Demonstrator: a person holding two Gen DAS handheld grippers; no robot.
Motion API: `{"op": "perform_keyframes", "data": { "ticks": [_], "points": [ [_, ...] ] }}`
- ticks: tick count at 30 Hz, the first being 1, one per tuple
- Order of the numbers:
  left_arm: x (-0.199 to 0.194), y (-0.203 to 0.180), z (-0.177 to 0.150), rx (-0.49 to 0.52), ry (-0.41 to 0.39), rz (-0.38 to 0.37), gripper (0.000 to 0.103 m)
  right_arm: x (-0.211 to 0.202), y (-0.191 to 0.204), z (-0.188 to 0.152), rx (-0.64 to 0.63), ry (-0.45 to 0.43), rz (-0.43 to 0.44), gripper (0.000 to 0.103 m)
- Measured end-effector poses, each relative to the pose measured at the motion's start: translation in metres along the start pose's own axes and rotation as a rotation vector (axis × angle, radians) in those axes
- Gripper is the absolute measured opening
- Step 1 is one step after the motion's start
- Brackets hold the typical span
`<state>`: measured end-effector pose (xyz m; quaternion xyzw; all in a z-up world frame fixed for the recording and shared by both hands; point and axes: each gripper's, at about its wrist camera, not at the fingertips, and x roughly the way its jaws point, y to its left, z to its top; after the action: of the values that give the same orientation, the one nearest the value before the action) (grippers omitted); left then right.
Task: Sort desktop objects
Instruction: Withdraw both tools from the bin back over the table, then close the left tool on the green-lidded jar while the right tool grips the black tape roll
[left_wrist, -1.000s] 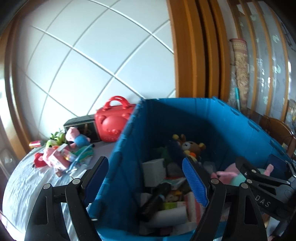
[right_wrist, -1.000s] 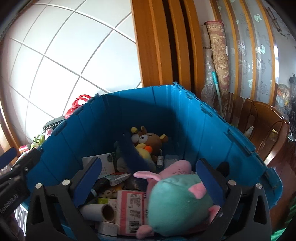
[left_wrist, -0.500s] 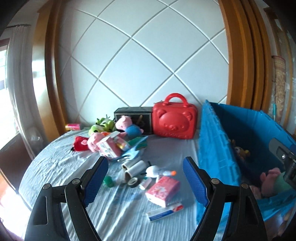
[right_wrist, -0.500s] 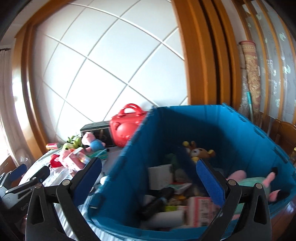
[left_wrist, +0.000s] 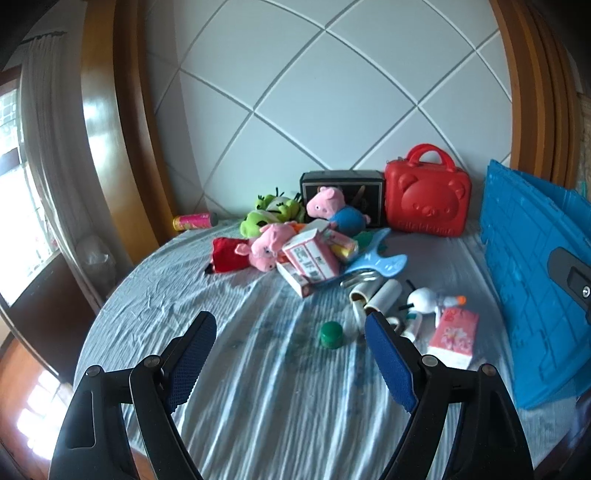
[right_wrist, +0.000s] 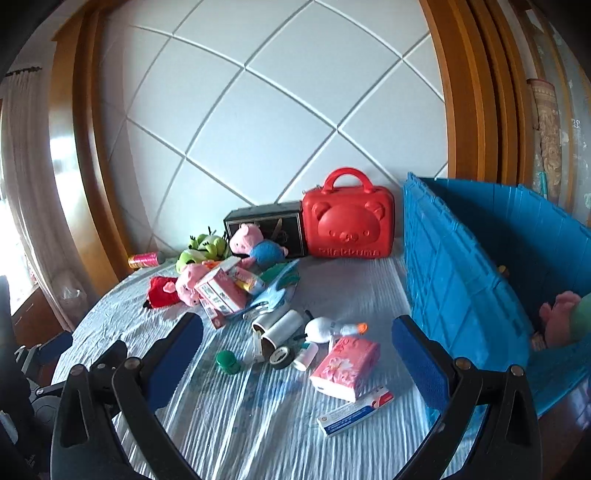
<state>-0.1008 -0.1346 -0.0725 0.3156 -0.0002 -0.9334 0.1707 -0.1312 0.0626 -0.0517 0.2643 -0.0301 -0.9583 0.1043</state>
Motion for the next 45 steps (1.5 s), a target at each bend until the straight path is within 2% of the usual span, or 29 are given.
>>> {"op": "perform_keyframes", "data": {
  "ticks": [4,9,13,18,20,23,26,29,33,35,37,39,45],
  "points": [
    [0.039,-0.002,-0.013,0.009,0.081,-0.038,0.083,0.036,0.006,-0.027,0.005,0.096,-0.037,0.103],
    [0.092,-0.022,-0.028,0.070,0.163,-0.066,0.083,0.086,0.001,-0.054,0.031,0.203,-0.062,0.103],
    [0.137,-0.023,-0.037,0.084,0.200,-0.035,0.083,0.135,0.003,-0.071,0.021,0.270,-0.029,0.103],
    [0.195,-0.012,-0.054,0.065,0.259,-0.023,0.083,0.200,0.026,-0.096,-0.016,0.357,0.014,0.103],
    [0.215,-0.006,-0.058,0.058,0.269,-0.022,0.082,0.220,0.037,-0.101,-0.033,0.364,0.026,0.103],
    [0.241,0.003,-0.066,0.070,0.304,-0.037,0.082,0.242,0.042,-0.103,0.007,0.352,0.055,0.103],
    [0.258,0.004,-0.070,0.088,0.330,-0.042,0.082,0.267,0.046,-0.105,0.028,0.380,0.050,0.103],
    [0.276,-0.008,-0.071,0.099,0.360,-0.066,0.082,0.286,0.046,-0.108,0.016,0.416,0.019,0.103],
    [0.295,-0.031,-0.070,0.125,0.363,-0.087,0.082,0.301,0.036,-0.112,0.020,0.452,-0.003,0.103],
    [0.306,-0.039,-0.068,0.128,0.371,-0.094,0.081,0.306,0.029,-0.113,0.026,0.463,-0.017,0.091],
    [0.317,-0.046,-0.066,0.130,0.380,-0.103,0.076,0.311,0.021,-0.114,0.026,0.473,-0.036,0.083],
    [0.325,-0.053,-0.064,0.137,0.381,-0.111,0.070,0.315,0.019,-0.113,0.003,0.475,-0.045,0.082],
    [0.335,-0.057,-0.054,0.149,0.365,-0.132,0.069,0.322,0.019,-0.106,-0.042,0.461,-0.053,0.077]
  ]
}}
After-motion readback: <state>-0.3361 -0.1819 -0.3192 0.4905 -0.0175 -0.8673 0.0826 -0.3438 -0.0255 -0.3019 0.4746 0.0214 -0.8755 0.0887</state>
